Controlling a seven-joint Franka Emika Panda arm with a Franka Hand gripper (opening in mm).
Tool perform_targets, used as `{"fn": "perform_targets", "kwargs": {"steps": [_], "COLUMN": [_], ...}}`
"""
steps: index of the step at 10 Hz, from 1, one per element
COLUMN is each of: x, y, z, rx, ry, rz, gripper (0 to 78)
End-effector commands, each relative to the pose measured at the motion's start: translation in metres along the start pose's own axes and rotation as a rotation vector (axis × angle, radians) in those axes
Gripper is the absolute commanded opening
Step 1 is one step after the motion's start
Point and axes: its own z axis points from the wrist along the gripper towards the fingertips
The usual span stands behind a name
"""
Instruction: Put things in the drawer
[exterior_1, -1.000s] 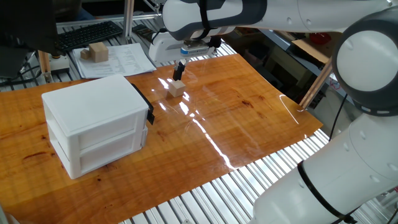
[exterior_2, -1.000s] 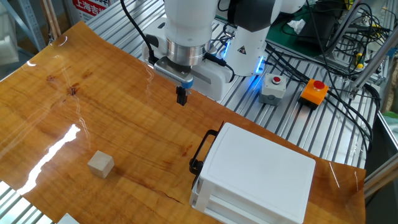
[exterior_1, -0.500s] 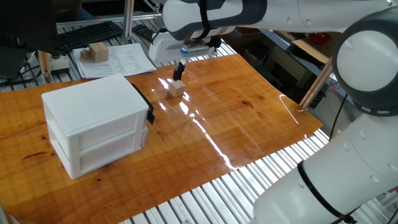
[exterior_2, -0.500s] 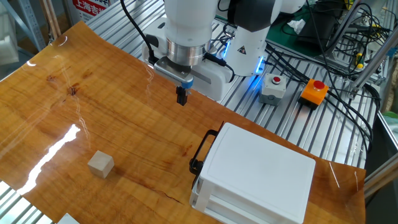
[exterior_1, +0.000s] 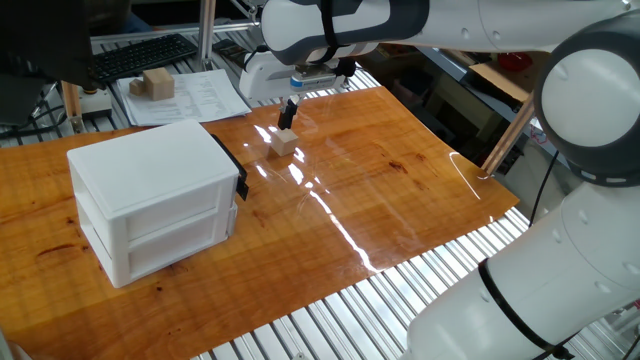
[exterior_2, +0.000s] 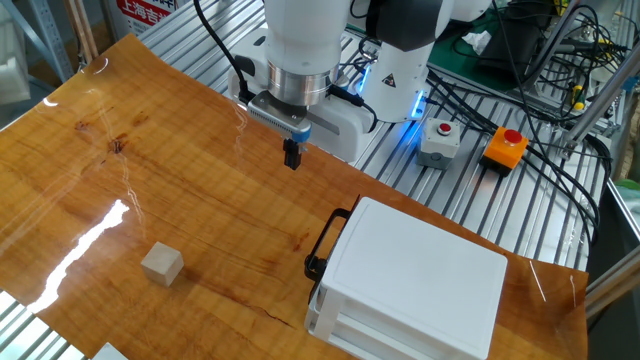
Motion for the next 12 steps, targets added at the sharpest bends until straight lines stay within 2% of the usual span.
{"fn": "perform_targets", "kwargs": {"steps": [1, 2, 5, 9, 12], "x": [0.000, 0.000, 0.000, -0.008, -0.011], "y": [0.000, 0.000, 0.002, 0.009, 0.018], "z": [0.000, 0.000, -0.001, -0.004, 0.003], "rx": [-0.138, -0.116, -0.118, -0.118, -0.116], "ry": [0.136, 0.135, 0.135, 0.138, 0.133], "rz": [0.096, 0.089, 0.090, 0.098, 0.120], "gripper": [0.0, 0.0, 0.0, 0.0, 0.0]}}
